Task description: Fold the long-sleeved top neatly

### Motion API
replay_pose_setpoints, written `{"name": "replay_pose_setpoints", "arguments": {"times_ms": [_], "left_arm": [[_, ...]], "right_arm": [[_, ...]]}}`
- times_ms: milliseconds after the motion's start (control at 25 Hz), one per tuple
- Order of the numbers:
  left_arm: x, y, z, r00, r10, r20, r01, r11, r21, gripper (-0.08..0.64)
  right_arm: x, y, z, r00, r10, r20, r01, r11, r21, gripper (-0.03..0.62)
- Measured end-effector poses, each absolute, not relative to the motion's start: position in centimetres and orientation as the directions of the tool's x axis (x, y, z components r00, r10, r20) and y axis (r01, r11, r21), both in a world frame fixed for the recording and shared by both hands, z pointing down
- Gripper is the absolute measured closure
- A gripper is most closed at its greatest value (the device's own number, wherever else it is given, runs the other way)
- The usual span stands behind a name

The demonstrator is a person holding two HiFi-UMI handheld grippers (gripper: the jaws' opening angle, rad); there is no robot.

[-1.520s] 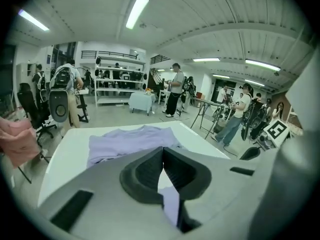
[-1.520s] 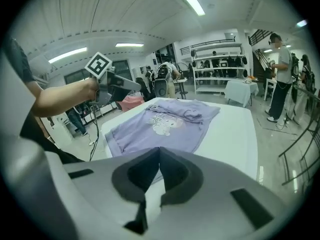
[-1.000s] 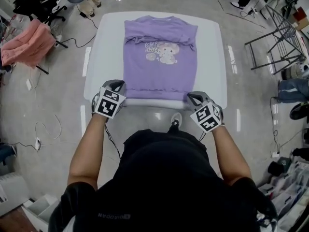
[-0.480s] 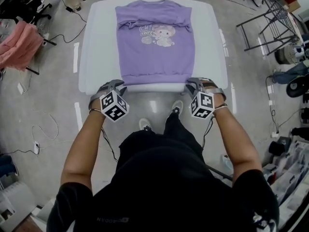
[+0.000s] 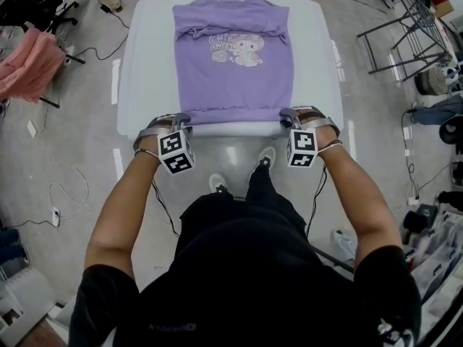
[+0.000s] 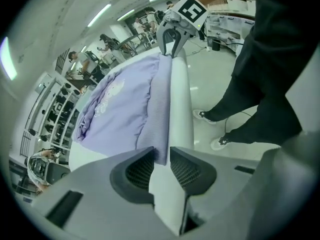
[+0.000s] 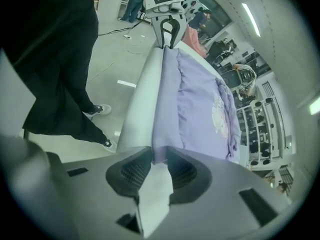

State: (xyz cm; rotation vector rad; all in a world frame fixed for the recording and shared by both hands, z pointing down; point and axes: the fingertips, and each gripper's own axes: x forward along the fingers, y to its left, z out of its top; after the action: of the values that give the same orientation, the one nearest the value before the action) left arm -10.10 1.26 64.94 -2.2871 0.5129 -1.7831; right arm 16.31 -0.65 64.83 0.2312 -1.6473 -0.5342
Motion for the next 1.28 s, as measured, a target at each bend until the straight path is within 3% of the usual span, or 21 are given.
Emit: {"name": "replay_pose_setpoints", "arguments": {"times_ms": [200, 360, 480, 520, 680, 920, 1280], "left_arm": [[-10.2, 1.3, 65.3, 0.208, -0.276, 0.938, -0.130, -0.959, -0.253, 0.469], [-10.6, 0.9, 65.3, 0.224, -0.131, 0.966, -0.211, -0.974, -0.083, 0.471], [-10.7, 0.4, 65.2, 0.232, -0.121, 0.965, -0.249, -0.967, -0.061, 0.485], [-10.6, 0.0, 65.2, 0.232, -0.143, 0.962, -0.269, -0.960, -0.078, 0.531], [-10.4, -0.3, 65.1, 0.266, -0.210, 0.941, -0.352, -0.930, -0.108, 0.532], [-12.4, 1.4, 63.7, 0.220, -0.278, 0.935, -0.335, -0.922, -0.195, 0.534], [-13.6, 5.8, 60.7, 0.254, -0.178, 0.951, -0.321, -0.943, -0.091, 0.534]], "right_arm": [[16.3, -0.2, 65.3, -0.163, -0.296, 0.941, 0.135, 0.938, 0.318, 0.513], [16.2, -0.5, 65.2, -0.183, -0.206, 0.961, 0.110, 0.967, 0.229, 0.526], [15.9, -0.4, 65.1, -0.199, -0.161, 0.967, 0.068, 0.982, 0.178, 0.542], [16.0, -0.4, 65.1, -0.204, -0.161, 0.966, 0.058, 0.983, 0.176, 0.549], [16.3, -0.4, 65.1, -0.242, -0.243, 0.939, 0.020, 0.967, 0.255, 0.575], [17.2, 0.8, 63.6, -0.271, -0.324, 0.906, -0.051, 0.945, 0.323, 0.578], [16.6, 5.6, 60.3, -0.311, -0.249, 0.917, -0.065, 0.968, 0.241, 0.578]]}}
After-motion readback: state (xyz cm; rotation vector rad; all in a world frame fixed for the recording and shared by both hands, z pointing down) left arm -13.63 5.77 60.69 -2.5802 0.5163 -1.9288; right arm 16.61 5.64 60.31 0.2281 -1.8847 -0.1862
